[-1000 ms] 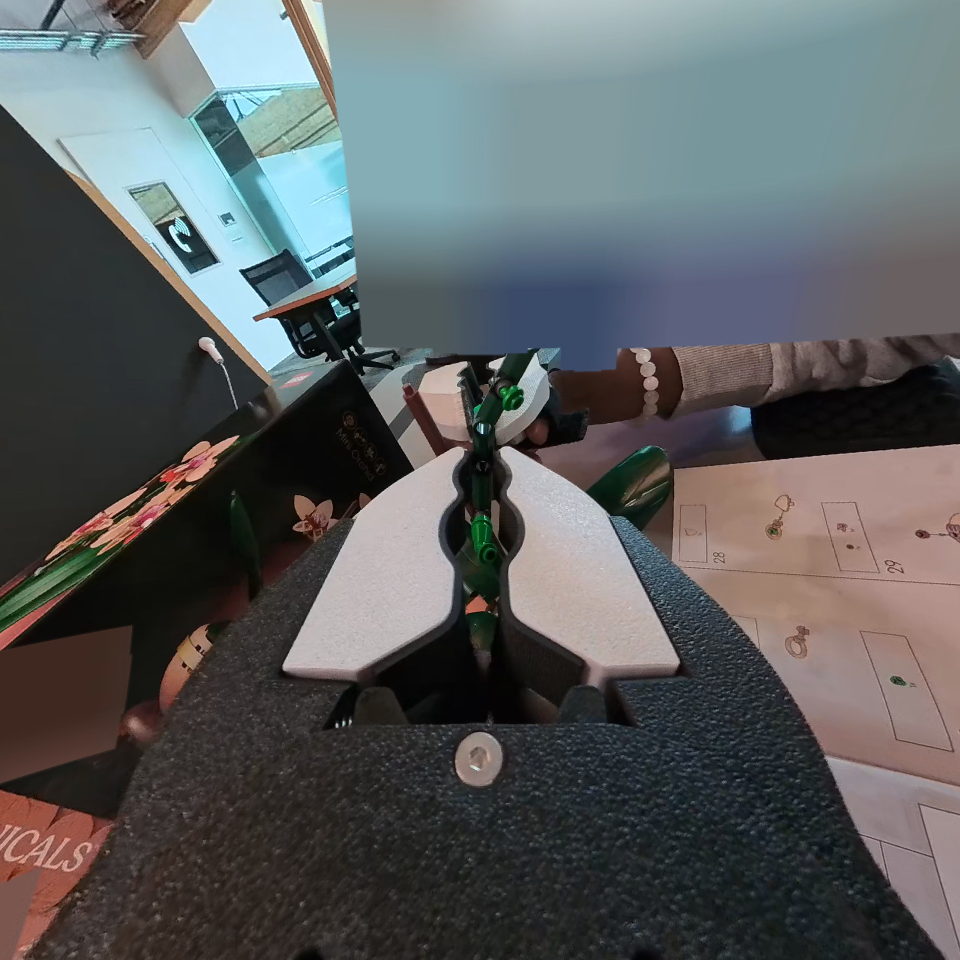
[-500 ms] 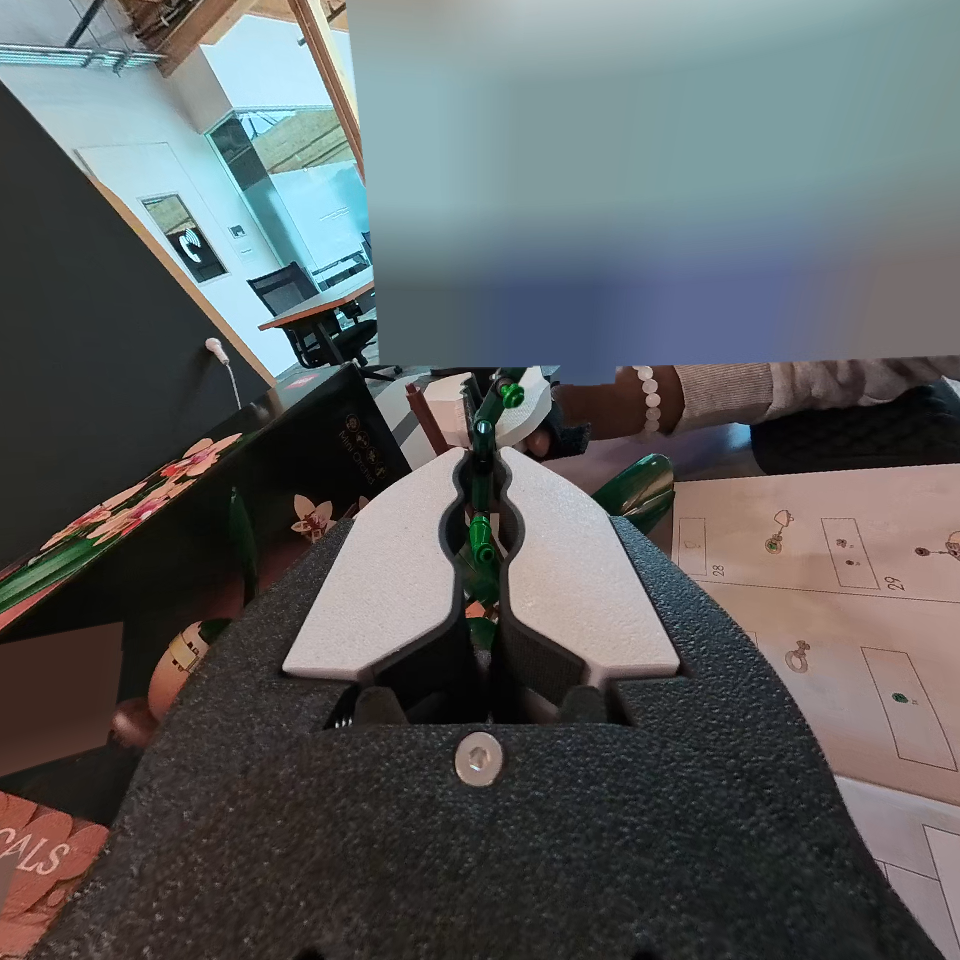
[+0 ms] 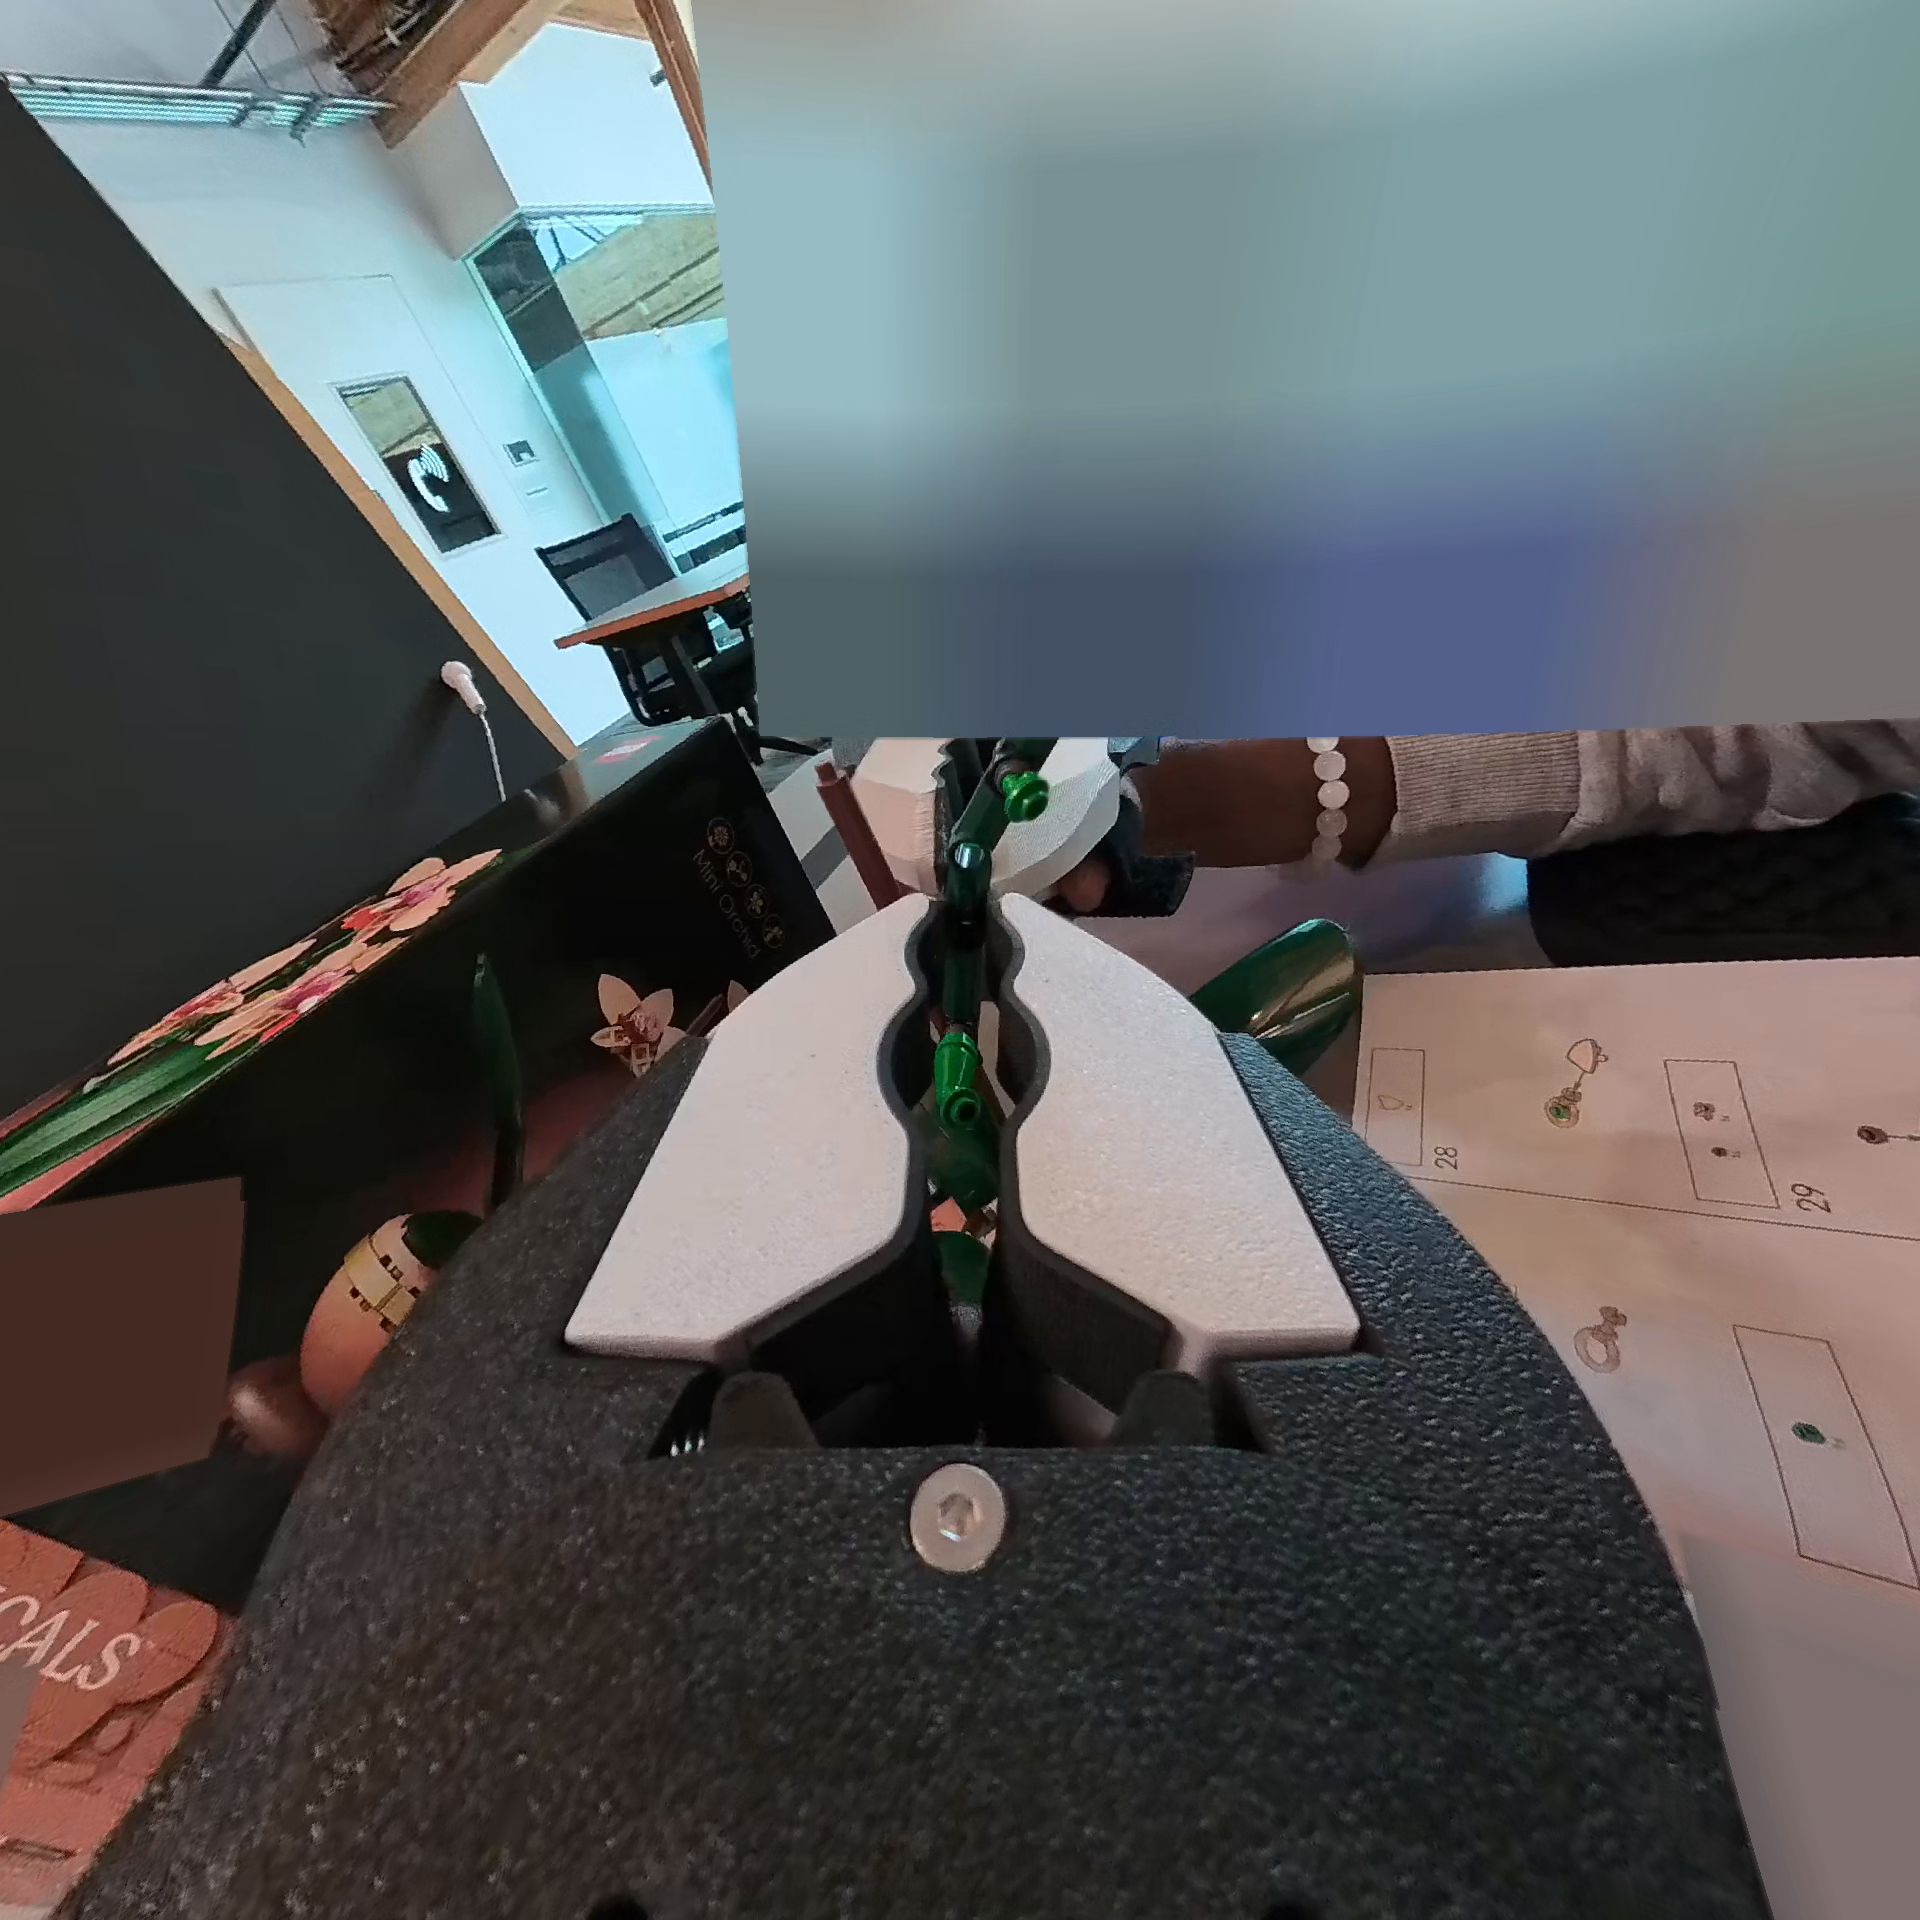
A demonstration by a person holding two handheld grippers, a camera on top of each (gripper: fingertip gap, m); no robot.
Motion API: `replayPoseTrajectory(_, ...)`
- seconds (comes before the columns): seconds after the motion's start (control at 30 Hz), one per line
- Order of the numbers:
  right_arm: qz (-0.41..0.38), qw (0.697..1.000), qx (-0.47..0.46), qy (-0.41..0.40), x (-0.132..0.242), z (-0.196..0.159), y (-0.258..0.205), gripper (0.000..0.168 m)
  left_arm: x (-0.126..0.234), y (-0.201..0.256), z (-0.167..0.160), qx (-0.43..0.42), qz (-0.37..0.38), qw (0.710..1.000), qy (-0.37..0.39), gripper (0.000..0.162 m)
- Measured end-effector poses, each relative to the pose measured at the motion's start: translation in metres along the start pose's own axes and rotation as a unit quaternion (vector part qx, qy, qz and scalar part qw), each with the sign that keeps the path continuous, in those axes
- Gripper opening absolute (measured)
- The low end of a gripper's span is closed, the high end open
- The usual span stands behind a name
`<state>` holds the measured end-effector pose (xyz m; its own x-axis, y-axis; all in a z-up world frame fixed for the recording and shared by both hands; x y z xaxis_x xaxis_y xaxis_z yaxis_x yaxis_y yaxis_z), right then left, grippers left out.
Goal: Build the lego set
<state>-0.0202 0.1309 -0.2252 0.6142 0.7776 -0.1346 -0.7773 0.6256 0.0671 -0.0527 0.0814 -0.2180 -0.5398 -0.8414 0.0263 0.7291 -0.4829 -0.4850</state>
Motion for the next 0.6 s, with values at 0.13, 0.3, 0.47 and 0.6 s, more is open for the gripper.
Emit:
replayPoseTrajectory(0.13, -0.005, 1.000, 0.016, -0.005, -0.0013, 0.0062, -0.0031, 0.006, -0.0017, 0.0013, 0.0008, -0.004, 0.010, 1.000, -0.010, 0.007)
replayPoseTrajectory(0.3, -0.028, 0.999, 0.029, -0.032, 0.0022, 0.0012, 0.0010, 0.006, -0.0014, -0.0019, -0.0010, 0.004, 0.008, 1.000, -0.009, 0.007)
replayPoseTrajectory(0.47, -0.026, 0.999, 0.016, -0.024, 0.0010, -0.0015, 0.0027, 0.006, -0.0004, -0.0024, -0.0017, 0.007, 0.012, 1.000, -0.001, 0.007)
replayPoseTrajectory(0.6, -0.023, 1.000, 0.007, -0.018, 0.0003, -0.0014, 0.0024, 0.006, 0.0004, -0.0024, -0.0017, 0.007, 0.011, 1.000, -0.002, 0.007)
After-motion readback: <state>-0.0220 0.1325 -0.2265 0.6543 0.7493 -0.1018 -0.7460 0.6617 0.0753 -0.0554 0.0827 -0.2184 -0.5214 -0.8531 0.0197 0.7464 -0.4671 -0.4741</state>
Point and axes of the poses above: each gripper's, where its closed fingertips meet, x back along the fingers, z out of its top, y = z × x across the jaws, the point moved 3 cm from there along x, back along the fingers, and after that the axes turned 10 degrees about -x, right-handed, at the moved point
